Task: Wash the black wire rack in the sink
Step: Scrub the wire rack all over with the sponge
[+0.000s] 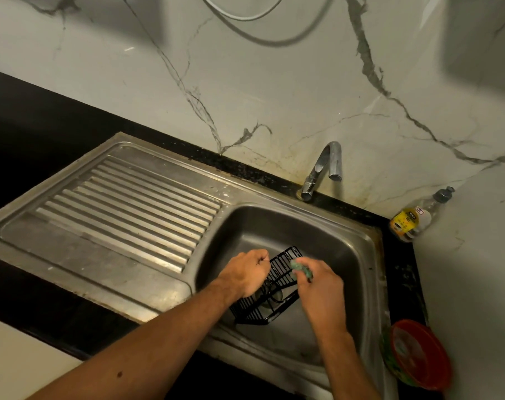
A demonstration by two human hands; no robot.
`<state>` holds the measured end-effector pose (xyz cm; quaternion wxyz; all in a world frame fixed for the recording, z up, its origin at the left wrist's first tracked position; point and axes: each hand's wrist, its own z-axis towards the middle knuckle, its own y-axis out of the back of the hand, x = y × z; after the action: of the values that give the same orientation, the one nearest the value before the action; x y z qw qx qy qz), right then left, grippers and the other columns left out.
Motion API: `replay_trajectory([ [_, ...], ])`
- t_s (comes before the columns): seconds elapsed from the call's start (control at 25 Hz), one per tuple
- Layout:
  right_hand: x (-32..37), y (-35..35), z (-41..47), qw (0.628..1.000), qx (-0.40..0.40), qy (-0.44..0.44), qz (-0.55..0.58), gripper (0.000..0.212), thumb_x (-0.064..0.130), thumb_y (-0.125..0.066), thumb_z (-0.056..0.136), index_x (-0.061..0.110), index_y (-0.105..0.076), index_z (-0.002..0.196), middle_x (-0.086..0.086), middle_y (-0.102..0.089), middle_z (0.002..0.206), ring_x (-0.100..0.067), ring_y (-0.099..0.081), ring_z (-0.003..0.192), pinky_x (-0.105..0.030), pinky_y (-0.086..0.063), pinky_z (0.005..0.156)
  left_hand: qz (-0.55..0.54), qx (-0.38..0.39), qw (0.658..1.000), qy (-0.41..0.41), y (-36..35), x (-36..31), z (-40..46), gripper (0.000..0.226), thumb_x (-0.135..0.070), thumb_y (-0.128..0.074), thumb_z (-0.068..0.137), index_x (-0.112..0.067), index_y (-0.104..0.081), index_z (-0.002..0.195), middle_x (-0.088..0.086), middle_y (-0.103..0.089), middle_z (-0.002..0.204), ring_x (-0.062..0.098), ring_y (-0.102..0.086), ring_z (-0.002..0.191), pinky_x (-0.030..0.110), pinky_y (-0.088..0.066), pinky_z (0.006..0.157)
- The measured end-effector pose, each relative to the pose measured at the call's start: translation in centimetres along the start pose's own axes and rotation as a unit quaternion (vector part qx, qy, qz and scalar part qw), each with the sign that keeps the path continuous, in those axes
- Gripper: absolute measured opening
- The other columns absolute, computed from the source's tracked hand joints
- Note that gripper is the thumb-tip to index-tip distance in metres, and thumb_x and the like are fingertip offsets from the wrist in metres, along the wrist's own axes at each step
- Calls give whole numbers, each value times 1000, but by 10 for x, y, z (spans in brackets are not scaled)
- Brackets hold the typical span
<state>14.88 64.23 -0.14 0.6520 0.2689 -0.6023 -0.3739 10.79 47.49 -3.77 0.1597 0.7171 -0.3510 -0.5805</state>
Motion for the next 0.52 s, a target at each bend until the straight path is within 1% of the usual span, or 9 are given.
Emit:
replay_trajectory([
  [0.04, 0, 0, 2, 1000, -25, -11, 12, 20, 16, -63, 94, 25, -71, 110, 5, -69, 109, -8, -63, 95, -28, -51, 93, 1, 2, 1000, -2, 0, 0, 1, 26, -28, -34, 97, -22, -50, 78, 0, -59, 72, 18, -51, 68, 39, -46, 68],
  [0.12, -1, -1, 4, 997, -63, -18, 28, 14, 20, -65, 93, 24, -70, 105, 5, -71, 103, -11, -65, 93, -33, -52, 91, 7, 7, 1000, -9, -1, 1, 4, 28, -29, -33, 99, -24, -49, 76, -1, -58, 71, 17, -50, 66, 37, -43, 64],
  [0.2, -2, -5, 2, 998, -60, -8, 7, 13, 21, -67, 92, 24, -69, 104, 6, -69, 100, -13, -62, 96, -34, -51, 90, 14, 9, 1000, -11, -2, 0, 6, 29, -30, -33, 99, -23, -49, 76, -1, -58, 71, 17, -51, 66, 37, -45, 67],
  [0.28, 0, -12, -5, 999, -38, 12, -31, 20, 13, -69, 88, 26, -68, 104, 8, -65, 100, -12, -57, 99, -32, -50, 90, 17, 15, 1000, -7, -4, -2, 8, 27, -31, -32, 96, -23, -50, 77, -1, -59, 72, 18, -52, 68, 39, -47, 71],
  [0.32, 2, -16, -12, 998, -30, 35, -44, 26, 7, -70, 84, 25, -69, 104, 9, -65, 98, -11, -56, 96, -31, -51, 88, 19, 18, 1000, -4, -5, -3, 9, 26, -31, -32, 94, -22, -50, 78, -1, -59, 72, 20, -54, 70, 39, -48, 72],
  [0.44, 2, -26, -35, 986, -5, 151, -69, 47, -7, -71, 70, 18, -74, 111, 6, -62, 86, -15, -57, 82, -28, -54, 77, 6, 23, 1000, 2, -3, -3, 12, 27, -33, -31, 91, -23, -52, 76, -1, -62, 74, 23, -59, 76, 41, -51, 77],
  [0.48, -3, -25, -34, 983, -8, 166, -74, 49, -8, -70, 70, 18, -74, 111, 6, -64, 87, -15, -57, 82, -28, -54, 78, -1, 22, 1000, 6, -2, -2, 13, 26, -33, -32, 91, -23, -51, 75, -1, -62, 74, 23, -59, 76, 41, -51, 75],
  [0.52, -9, -20, -29, 986, -12, 149, -72, 48, -7, -70, 71, 20, -75, 111, 6, -67, 91, -14, -59, 85, -29, -55, 80, -4, 20, 1000, 10, -1, 0, 13, 26, -32, -33, 91, -24, -50, 74, -1, -61, 73, 22, -58, 75, 39, -48, 72],
])
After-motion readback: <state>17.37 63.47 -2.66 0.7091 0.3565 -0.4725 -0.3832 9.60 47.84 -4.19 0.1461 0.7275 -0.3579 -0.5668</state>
